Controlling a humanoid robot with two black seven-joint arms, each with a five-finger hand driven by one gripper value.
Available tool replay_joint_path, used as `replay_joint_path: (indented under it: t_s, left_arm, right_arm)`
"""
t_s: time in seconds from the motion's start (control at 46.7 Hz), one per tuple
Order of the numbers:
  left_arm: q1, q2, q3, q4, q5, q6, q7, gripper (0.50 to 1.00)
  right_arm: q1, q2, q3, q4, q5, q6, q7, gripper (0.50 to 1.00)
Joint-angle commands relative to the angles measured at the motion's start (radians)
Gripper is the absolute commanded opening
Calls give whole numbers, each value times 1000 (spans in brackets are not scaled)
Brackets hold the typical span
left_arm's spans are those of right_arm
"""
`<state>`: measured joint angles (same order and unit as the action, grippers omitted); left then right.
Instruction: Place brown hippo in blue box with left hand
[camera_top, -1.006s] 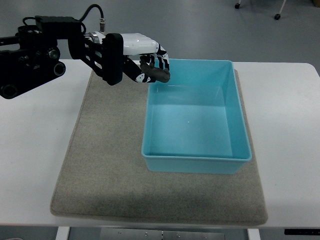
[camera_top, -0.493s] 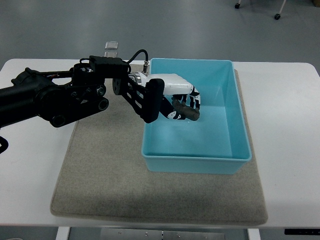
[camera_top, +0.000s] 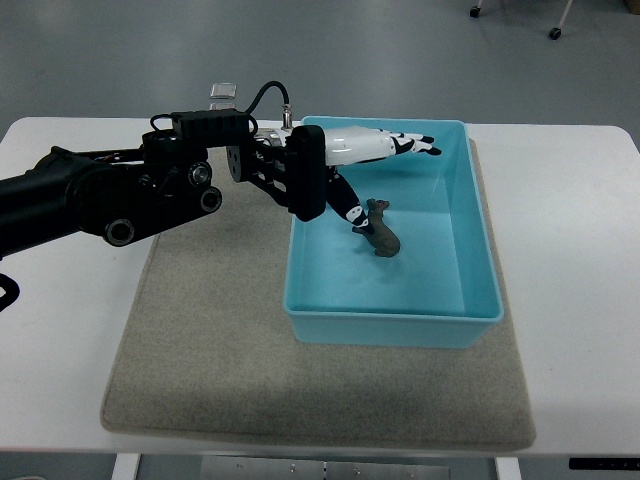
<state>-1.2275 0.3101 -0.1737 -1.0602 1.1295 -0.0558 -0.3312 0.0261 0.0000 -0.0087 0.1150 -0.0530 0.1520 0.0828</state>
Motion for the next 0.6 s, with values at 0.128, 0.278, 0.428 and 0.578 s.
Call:
replay_joint_path:
  t_s: [0.128,0.278,0.428,0.578]
  left_arm:
    - [-3,37,-53,6,-264,-13,3,999]
    - [8,101,-69,16,-493,-18,3,1000]
    - [55,129,-95,68,-763,-87,5,1000]
    - [131,130,-142,144,-882,-228,9,1000]
  right_arm:
    - [0,0,-1,0,-1,0,0,936]
    - [0,0,-1,0,-1,0,0,936]
    - [0,0,-1,0,-1,0,0,936]
    - [0,0,-1,0,1,0,0,936]
